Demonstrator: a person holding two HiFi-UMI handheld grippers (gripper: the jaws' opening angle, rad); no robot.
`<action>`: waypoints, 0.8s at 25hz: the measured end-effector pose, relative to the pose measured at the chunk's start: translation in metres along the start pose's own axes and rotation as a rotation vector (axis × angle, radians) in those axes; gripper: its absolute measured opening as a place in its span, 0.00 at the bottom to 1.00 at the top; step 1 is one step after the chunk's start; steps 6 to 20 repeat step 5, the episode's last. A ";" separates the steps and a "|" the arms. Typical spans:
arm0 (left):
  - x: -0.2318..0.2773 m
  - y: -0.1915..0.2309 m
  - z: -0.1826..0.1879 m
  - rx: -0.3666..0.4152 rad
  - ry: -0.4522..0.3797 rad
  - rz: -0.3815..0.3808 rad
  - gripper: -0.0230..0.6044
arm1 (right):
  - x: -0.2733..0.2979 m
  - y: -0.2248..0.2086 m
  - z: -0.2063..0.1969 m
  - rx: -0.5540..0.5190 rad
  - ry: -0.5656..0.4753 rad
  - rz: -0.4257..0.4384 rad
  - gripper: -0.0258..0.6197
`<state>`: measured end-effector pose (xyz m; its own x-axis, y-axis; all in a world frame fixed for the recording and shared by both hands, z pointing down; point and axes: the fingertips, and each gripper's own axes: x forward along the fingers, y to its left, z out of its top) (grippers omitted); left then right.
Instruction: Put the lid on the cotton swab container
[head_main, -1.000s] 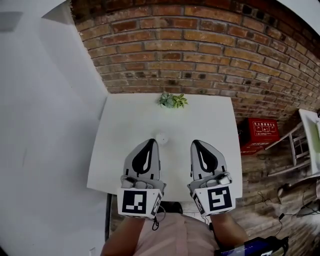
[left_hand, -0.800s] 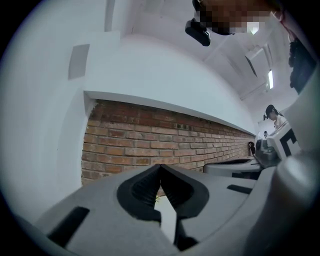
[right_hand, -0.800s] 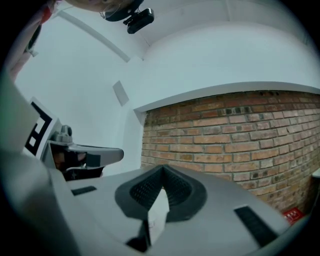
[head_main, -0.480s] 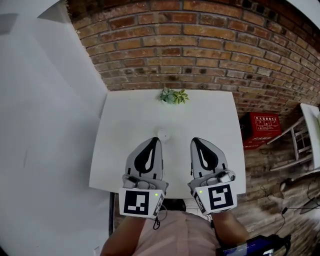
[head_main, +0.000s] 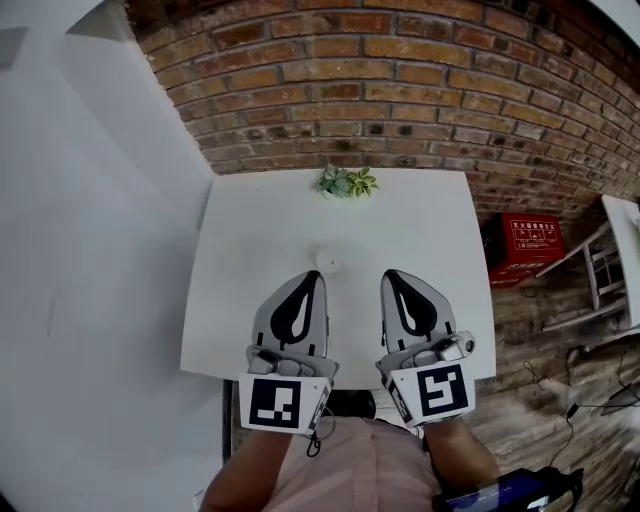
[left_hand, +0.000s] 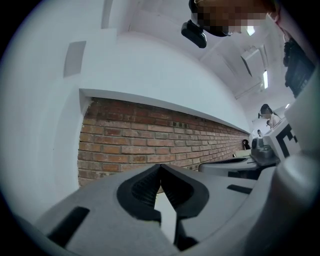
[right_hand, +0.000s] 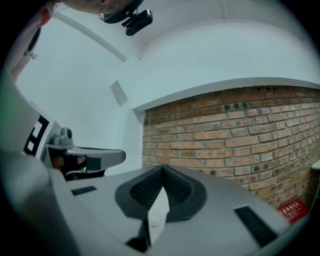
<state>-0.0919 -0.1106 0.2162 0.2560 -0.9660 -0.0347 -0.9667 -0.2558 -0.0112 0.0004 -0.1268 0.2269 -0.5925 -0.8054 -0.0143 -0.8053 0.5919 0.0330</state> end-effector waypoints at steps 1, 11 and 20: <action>0.000 0.000 -0.001 -0.001 0.002 -0.003 0.04 | 0.000 0.000 -0.001 0.001 0.001 -0.002 0.05; 0.000 0.000 -0.001 0.000 0.007 -0.008 0.04 | -0.001 0.000 -0.001 0.006 0.005 -0.009 0.05; 0.000 0.000 -0.001 0.000 0.007 -0.008 0.04 | -0.001 0.000 -0.001 0.006 0.005 -0.009 0.05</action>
